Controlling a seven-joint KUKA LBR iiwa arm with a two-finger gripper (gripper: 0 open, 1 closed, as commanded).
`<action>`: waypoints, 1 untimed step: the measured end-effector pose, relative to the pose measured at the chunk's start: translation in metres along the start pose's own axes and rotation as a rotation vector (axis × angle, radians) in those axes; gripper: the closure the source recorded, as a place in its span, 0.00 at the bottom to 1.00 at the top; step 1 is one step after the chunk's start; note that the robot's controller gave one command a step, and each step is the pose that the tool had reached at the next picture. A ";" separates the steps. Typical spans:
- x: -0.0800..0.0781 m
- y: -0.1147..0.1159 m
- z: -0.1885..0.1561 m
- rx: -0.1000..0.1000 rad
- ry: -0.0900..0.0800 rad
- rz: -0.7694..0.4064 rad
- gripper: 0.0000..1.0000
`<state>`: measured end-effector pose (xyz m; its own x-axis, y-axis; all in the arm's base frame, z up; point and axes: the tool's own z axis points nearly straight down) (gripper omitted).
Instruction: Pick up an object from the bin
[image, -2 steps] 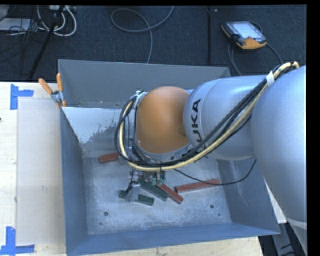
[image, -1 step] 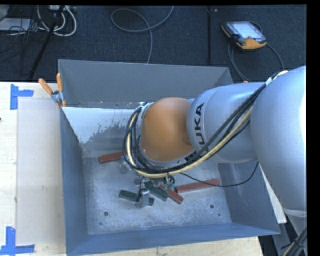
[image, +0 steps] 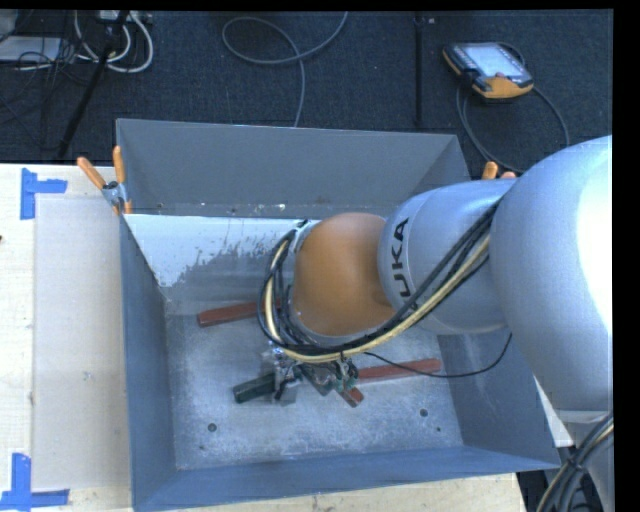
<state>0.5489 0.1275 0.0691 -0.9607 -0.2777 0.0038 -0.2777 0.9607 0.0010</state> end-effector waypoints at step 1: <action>0.000 0.000 0.000 0.000 0.000 0.000 1.00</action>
Offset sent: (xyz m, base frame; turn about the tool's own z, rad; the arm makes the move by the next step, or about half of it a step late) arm 0.0061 -0.0087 0.1528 -0.0320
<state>0.5489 0.1274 0.0692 -0.9608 -0.2772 0.0037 -0.2772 0.9608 0.0010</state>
